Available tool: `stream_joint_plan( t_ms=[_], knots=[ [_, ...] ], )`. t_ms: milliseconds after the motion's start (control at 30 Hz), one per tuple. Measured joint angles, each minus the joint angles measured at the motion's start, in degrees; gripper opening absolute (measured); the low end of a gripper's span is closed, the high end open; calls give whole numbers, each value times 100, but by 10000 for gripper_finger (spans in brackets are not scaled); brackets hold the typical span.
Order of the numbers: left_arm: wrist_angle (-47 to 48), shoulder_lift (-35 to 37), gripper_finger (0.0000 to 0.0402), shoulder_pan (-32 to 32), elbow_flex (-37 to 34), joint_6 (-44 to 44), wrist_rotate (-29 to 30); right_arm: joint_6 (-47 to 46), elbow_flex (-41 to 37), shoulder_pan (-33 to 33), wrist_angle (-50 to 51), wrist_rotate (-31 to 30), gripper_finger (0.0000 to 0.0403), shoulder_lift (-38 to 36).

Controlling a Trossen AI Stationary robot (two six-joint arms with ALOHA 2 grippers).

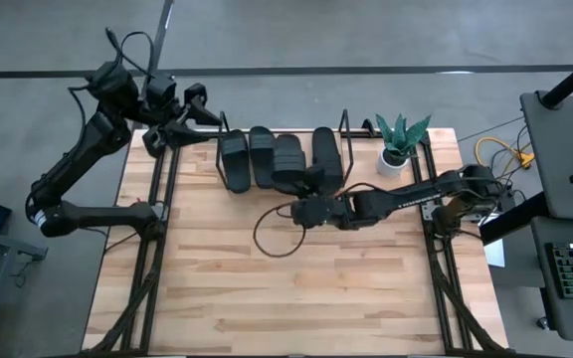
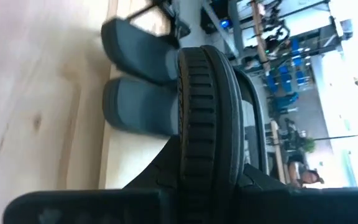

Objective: Pick and place slides into the shelf
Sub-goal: Put the black slide on the shelf

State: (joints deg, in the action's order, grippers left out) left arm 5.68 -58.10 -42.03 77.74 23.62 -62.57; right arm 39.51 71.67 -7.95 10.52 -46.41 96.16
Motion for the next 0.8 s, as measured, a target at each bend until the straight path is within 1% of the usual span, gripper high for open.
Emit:
stream_joint_plan(
  t_ms=[100,167,400,467,667,800],
  knots=[
    [-8,157,215,1,-169,-2,24,-71,-218,181,-30,269,40,-30],
    [-12,212,215,1,-279,-2,38,-60,-373,253,-60,334,40,-22],
    [-10,222,215,1,-514,0,73,25,-879,461,-671,666,40,-24],
    [-12,214,215,1,-590,0,75,95,-957,528,-697,696,40,-26],
    [-16,116,215,1,-707,0,77,-21,-1042,826,-717,1239,40,-33],
    [-32,46,215,1,-707,0,78,-35,-1042,1002,-716,1369,40,-35]
  ],
)
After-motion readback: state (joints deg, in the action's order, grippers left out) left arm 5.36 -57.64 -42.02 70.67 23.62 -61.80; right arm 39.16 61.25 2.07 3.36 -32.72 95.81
